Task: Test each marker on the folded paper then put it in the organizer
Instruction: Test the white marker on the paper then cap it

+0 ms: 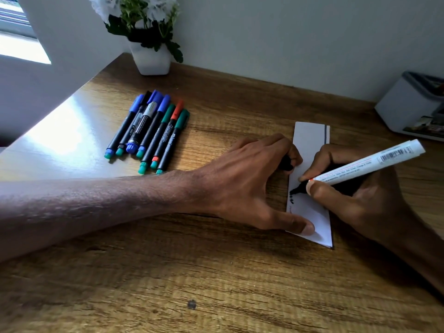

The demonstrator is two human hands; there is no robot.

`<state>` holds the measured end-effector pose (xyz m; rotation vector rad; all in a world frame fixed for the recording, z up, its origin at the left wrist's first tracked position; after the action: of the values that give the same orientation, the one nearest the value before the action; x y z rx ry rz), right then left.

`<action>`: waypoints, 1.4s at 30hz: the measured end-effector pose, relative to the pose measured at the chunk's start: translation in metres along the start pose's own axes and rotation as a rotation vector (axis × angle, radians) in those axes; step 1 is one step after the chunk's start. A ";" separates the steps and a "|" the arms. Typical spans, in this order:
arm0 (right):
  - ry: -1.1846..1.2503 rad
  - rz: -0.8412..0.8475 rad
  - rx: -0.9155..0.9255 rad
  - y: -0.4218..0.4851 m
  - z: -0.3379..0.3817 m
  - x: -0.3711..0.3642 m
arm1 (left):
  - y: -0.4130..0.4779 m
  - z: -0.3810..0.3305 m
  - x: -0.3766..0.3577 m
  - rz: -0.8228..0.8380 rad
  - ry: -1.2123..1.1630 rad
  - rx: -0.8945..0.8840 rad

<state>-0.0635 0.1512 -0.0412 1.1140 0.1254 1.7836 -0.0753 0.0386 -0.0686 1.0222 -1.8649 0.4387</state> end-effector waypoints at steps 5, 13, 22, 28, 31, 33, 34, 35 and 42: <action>-0.009 -0.010 -0.014 -0.001 -0.001 0.000 | 0.000 -0.001 0.000 -0.003 0.001 -0.005; -0.015 -0.042 -0.054 -0.001 -0.004 0.002 | 0.000 -0.001 0.000 -0.007 -0.005 -0.010; -0.013 -0.084 -0.106 -0.001 -0.007 0.005 | 0.000 -0.001 0.002 -0.015 -0.016 -0.021; -0.013 -0.095 -0.149 -0.003 -0.011 0.004 | 0.000 -0.003 0.001 -0.009 -0.011 -0.023; -0.002 -0.112 -0.185 -0.003 -0.014 0.004 | 0.000 -0.004 0.002 -0.012 -0.025 -0.029; 0.092 -0.149 -0.221 -0.004 -0.017 0.006 | 0.000 -0.004 0.002 -0.012 -0.024 -0.030; 0.160 -0.182 -0.248 -0.005 -0.021 0.008 | 0.000 -0.003 0.001 -0.011 -0.020 -0.030; 0.223 -0.216 -0.270 -0.007 -0.025 0.010 | 0.000 -0.002 0.001 -0.010 -0.021 -0.029; 0.305 -0.382 -0.355 -0.012 -0.031 0.028 | -0.003 -0.001 0.019 -0.145 -0.159 -0.049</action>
<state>-0.0800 0.1908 -0.0478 0.5201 0.1836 1.5414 -0.0769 0.0286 -0.0522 1.1783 -1.9153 0.2307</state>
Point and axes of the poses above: each hand's wrist, its own y-axis towards the middle knuckle, its own x-axis out of the back of the hand, z = x × y, the point moved 9 cm from there along y, towards the middle knuckle, and after that the axes turned 7 degrees about x, right-handed, at the moved point
